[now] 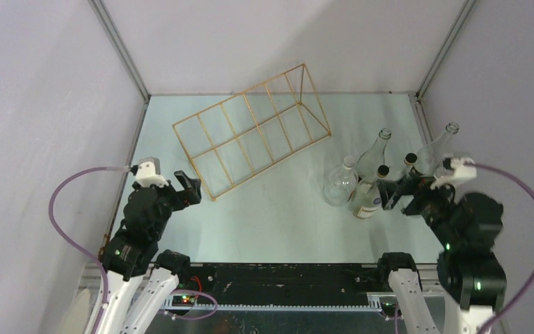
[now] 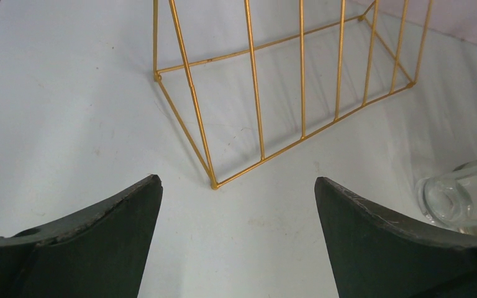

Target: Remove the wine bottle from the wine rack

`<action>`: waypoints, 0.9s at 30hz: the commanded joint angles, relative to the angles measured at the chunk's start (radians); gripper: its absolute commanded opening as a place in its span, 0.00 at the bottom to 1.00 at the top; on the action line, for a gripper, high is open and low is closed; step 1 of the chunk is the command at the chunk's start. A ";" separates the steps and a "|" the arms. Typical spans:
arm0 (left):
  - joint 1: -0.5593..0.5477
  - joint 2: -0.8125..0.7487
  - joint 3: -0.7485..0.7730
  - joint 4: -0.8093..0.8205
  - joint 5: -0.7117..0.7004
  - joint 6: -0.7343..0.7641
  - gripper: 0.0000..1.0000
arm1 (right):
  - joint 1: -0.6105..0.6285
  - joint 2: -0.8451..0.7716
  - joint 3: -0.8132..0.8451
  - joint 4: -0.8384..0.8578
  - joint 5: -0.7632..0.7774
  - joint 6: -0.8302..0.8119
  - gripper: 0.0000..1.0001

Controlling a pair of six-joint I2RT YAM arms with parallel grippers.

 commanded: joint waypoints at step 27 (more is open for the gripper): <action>-0.007 -0.070 -0.014 0.016 -0.094 -0.004 1.00 | 0.006 -0.353 -0.153 0.088 0.277 -0.033 1.00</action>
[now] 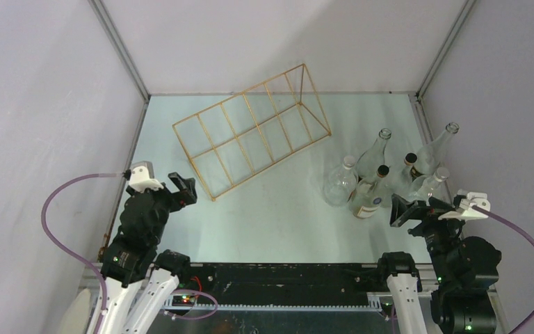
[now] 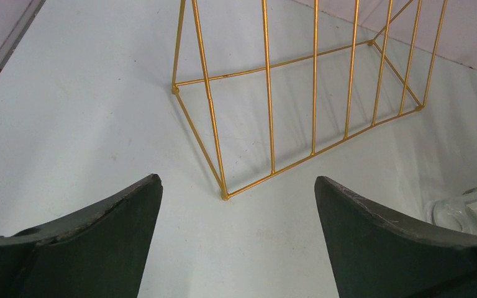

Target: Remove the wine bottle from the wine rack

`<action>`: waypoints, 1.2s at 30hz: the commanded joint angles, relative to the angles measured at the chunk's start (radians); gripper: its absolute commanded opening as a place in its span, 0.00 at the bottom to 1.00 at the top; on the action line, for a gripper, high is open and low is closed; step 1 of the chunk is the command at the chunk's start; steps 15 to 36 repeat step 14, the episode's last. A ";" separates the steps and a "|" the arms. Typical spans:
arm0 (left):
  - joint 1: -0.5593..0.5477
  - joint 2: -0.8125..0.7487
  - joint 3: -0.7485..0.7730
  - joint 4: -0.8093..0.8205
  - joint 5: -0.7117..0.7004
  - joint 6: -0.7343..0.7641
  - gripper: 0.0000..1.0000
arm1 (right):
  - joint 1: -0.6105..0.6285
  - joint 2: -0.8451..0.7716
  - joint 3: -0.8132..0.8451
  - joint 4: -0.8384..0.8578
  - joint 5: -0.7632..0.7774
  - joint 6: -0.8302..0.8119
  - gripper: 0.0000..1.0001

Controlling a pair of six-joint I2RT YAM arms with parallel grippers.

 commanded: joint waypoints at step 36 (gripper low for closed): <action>-0.006 0.005 0.005 -0.002 -0.029 -0.008 1.00 | 0.033 -0.071 -0.018 0.064 0.059 0.019 0.99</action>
